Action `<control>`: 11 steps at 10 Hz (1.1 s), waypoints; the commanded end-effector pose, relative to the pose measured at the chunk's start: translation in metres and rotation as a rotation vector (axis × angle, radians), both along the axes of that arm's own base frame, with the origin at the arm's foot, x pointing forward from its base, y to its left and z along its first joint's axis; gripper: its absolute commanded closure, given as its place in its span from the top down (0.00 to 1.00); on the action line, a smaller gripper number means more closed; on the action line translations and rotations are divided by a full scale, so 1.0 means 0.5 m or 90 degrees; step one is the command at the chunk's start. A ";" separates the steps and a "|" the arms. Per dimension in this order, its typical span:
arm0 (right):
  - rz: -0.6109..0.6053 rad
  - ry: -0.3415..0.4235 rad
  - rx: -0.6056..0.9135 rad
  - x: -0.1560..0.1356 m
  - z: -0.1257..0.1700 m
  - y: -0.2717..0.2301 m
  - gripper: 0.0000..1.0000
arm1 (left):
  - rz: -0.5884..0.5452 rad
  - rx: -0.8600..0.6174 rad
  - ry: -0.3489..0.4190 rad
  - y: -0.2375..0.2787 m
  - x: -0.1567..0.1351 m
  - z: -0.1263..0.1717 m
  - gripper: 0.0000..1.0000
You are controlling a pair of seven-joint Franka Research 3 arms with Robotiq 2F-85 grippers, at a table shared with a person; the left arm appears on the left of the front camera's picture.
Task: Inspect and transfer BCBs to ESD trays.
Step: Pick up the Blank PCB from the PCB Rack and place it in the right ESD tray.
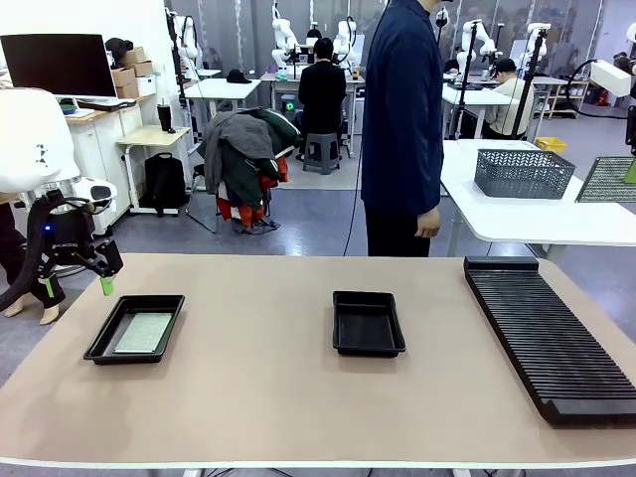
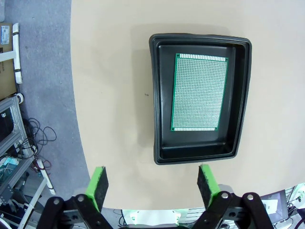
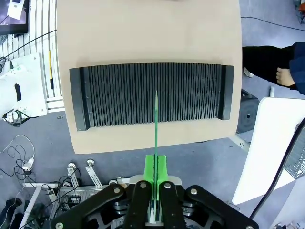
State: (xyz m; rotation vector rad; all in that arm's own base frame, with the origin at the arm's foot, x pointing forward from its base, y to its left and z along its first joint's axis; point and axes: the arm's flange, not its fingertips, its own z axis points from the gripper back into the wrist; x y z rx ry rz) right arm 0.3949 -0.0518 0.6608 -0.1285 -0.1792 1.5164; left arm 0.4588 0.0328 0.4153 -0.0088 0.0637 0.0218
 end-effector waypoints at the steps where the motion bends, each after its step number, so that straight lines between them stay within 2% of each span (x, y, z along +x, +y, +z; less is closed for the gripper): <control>1: 0.000 0.001 -0.004 0.001 -0.001 0.000 0.00 | -0.001 0.000 0.000 -0.001 -0.002 0.001 1.00; 5: 0.001 0.000 0.000 0.000 0.000 0.001 0.03 | -0.001 0.000 0.000 -0.001 -0.002 0.001 1.00; 8: -0.258 0.108 0.175 0.041 -0.030 0.020 0.03 | -0.001 0.000 0.000 -0.001 -0.002 0.001 1.00; 11: -0.458 0.205 0.311 0.050 -0.099 0.067 0.03 | -0.001 0.000 0.000 -0.001 -0.002 0.001 1.00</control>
